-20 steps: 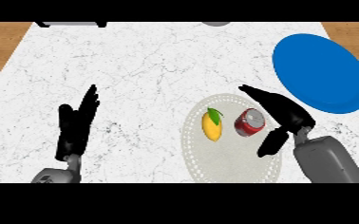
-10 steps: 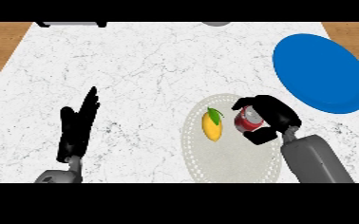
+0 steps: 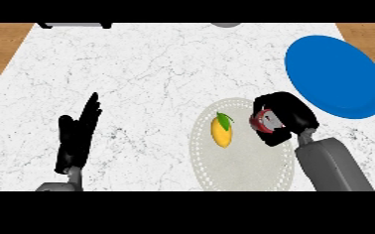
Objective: Pick the can from the placemat and place it in the plate
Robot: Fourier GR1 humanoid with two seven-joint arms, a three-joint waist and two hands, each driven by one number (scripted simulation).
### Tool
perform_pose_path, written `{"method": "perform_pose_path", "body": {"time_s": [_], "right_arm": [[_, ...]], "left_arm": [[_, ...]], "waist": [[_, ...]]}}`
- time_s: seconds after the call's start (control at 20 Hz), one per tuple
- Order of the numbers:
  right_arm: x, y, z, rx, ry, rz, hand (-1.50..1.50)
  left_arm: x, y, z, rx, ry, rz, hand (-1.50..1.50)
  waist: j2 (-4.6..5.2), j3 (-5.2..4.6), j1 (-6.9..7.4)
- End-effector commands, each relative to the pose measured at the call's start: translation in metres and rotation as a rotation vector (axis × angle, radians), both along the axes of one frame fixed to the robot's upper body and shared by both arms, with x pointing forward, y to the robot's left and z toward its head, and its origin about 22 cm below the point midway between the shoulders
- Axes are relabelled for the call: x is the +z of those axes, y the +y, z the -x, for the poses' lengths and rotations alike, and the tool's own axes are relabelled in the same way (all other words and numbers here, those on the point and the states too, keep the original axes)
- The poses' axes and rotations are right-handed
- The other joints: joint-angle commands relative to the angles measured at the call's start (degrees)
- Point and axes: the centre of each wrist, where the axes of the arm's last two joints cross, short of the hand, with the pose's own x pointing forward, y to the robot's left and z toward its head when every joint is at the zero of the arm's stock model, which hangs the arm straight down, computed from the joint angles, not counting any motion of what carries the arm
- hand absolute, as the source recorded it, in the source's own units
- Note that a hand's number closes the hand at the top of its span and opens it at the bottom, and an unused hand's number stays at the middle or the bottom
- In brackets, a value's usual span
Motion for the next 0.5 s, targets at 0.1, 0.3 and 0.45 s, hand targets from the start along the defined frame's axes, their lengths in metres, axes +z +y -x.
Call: {"method": "perform_pose_path", "body": {"time_s": [0.1, 0.3, 0.45], "right_arm": [[0.019, -0.008, -0.041, -0.232, -0.123, -0.001, 1.5], [0.02, -0.013, -0.068, -0.429, -0.21, 0.047, 1.5], [0.034, -0.002, -0.088, -0.44, -0.329, 0.05, 1.5]], "left_arm": [[0.012, 0.005, -0.008, -0.015, 0.003, -0.002, 0.0], [0.009, -0.002, -0.004, -0.03, -0.017, 0.008, 0.0], [0.004, -0.018, -0.006, -0.024, -0.015, -0.017, 0.0]], "waist": [[0.23, 0.01, 0.63], [0.5, 0.04, 1.52], [0.5, 0.04, 1.47]]}}
